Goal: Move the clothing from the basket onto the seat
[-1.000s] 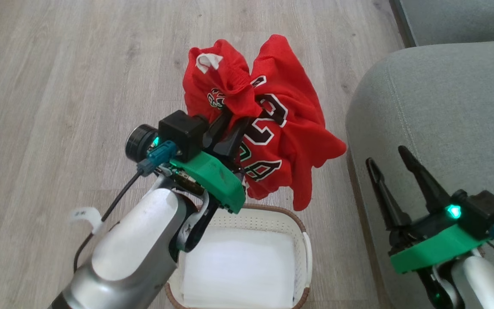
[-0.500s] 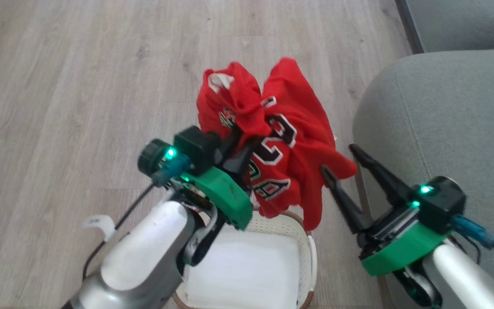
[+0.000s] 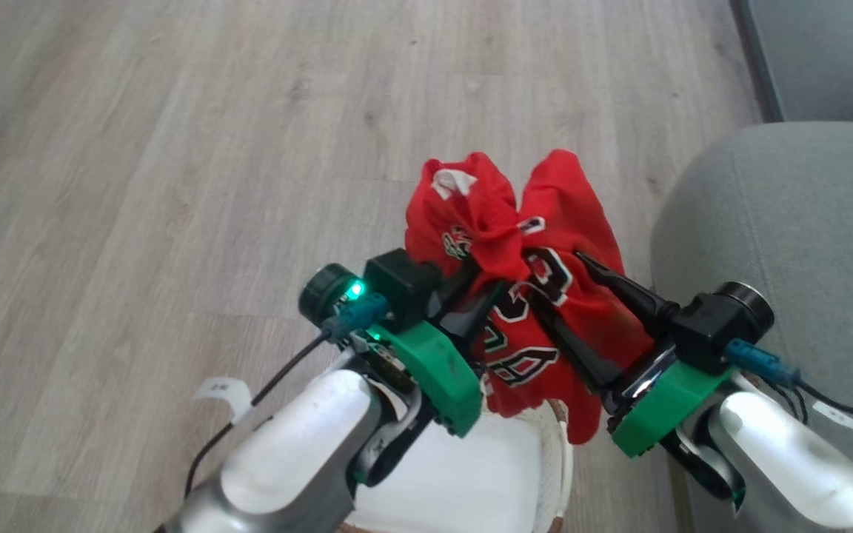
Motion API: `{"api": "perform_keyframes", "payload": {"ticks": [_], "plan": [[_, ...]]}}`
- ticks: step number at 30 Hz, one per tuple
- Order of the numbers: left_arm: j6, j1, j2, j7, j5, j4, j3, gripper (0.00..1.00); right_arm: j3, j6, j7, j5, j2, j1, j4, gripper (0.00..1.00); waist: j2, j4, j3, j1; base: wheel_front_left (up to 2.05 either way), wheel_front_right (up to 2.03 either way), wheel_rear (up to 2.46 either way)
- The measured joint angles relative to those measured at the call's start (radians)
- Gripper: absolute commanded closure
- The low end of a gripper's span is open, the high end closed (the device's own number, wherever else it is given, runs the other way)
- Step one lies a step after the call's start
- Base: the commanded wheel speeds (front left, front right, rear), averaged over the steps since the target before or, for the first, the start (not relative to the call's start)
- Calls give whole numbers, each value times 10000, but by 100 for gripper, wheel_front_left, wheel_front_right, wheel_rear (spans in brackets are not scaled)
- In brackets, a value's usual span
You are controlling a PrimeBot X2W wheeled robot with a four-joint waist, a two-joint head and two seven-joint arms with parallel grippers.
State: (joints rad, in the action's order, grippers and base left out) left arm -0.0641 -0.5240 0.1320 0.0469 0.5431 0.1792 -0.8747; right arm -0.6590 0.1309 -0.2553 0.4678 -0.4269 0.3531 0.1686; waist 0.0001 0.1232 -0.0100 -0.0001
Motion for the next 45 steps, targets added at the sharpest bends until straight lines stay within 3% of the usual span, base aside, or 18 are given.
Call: {"api": "perform_keyframes", "payload": {"ticks": [7, 13, 15, 16, 38, 39, 41, 43, 45], "plan": [[211, 1, -180, 0, 165, 199, -288, 100, -520, 0, 0, 464, -71, 316, 1053, 0, 0, 507, -82, 0, 0, 0, 0], [213, 1, -222, 75, 176, 217, -351, 100, -623, 0, 0, 637, 238, 568, 1444, 0, 0, 719, -100, 0, 0, 0, 0], [215, 1, -226, 75, 178, 236, -378, 100, -652, 0, 0, 694, 290, 625, 1534, 49, 0, 739, -90, 0, 0, 0, 0], [215, 1, -228, 75, 199, 242, -391, 100, -660, 0, 0, 719, 309, 640, 1553, 100, 0, 743, -81, 0, 0, 0, 0], [-42, 16, -226, 253, 422, 506, -357, 100, 690, 2, 2, 863, 219, -131, 686, 100, 0, 361, 24, 0, 0, 0, 0], [-69, 30, -226, 253, 453, 512, -353, 94, 771, 2, 0, 861, 217, -170, 627, 100, 0, 339, 31, 0, 0, 0, 0], [-71, 81, -228, 253, 462, 512, -351, 58, 905, 2, 2, 836, 219, -202, 560, 100, 0, 303, 44, 0, 0, 0, 0], [-84, 152, -222, 253, 512, 533, -328, 0, 1149, 2, 0, 782, 203, -231, 510, 100, 0, 272, 60, 0, 0, 0, 0], [-169, 189, -215, 249, 512, 566, -301, 0, 1448, 2, 0, 713, 180, -292, 460, 100, 0, 238, 65, 0, 0, 0, 0]]}}
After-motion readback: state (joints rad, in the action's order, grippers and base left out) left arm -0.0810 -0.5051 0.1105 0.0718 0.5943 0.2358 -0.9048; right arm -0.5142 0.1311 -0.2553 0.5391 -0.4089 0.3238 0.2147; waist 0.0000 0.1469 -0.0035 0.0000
